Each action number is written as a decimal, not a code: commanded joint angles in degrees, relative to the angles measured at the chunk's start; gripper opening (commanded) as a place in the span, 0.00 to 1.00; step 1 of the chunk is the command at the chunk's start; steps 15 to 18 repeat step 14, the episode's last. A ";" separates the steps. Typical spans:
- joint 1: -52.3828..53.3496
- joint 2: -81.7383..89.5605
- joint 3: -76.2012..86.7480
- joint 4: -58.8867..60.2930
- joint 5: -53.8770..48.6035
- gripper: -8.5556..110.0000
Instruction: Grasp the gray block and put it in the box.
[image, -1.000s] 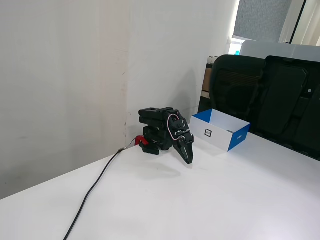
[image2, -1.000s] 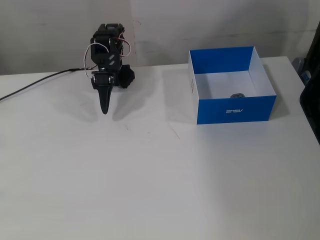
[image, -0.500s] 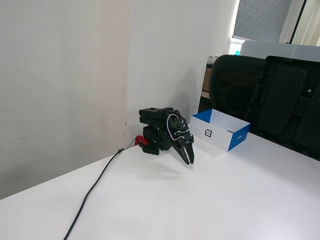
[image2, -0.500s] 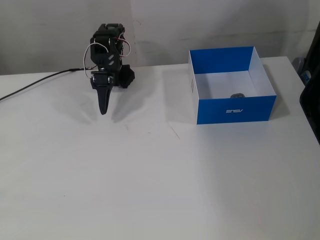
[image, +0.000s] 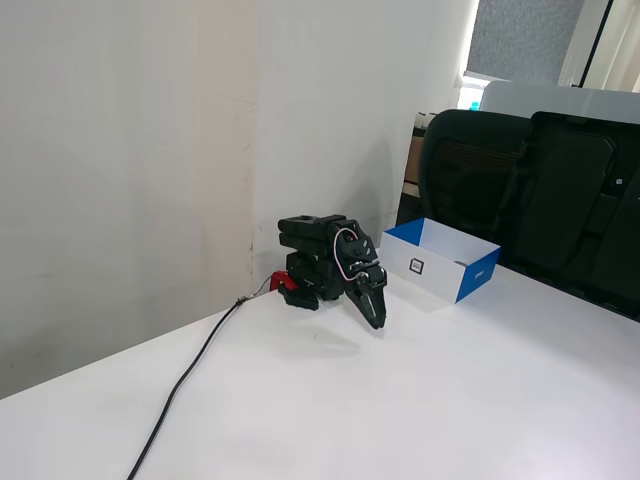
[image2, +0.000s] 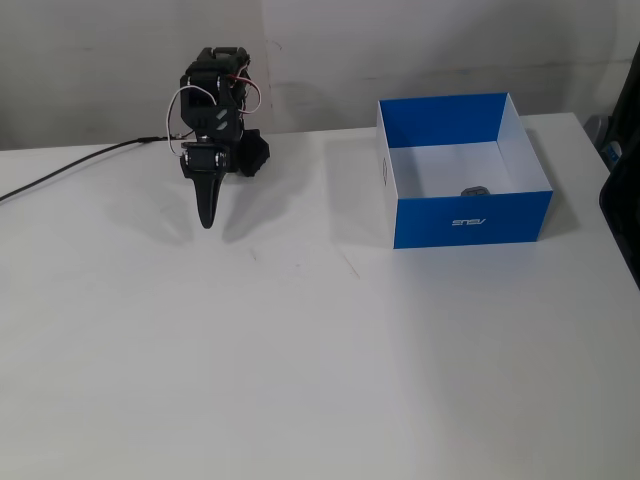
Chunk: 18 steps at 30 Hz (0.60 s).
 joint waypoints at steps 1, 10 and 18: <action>0.00 0.62 1.14 -1.05 0.00 0.09; 0.00 0.62 1.14 -1.05 0.00 0.09; 0.00 0.62 1.14 -1.05 0.00 0.08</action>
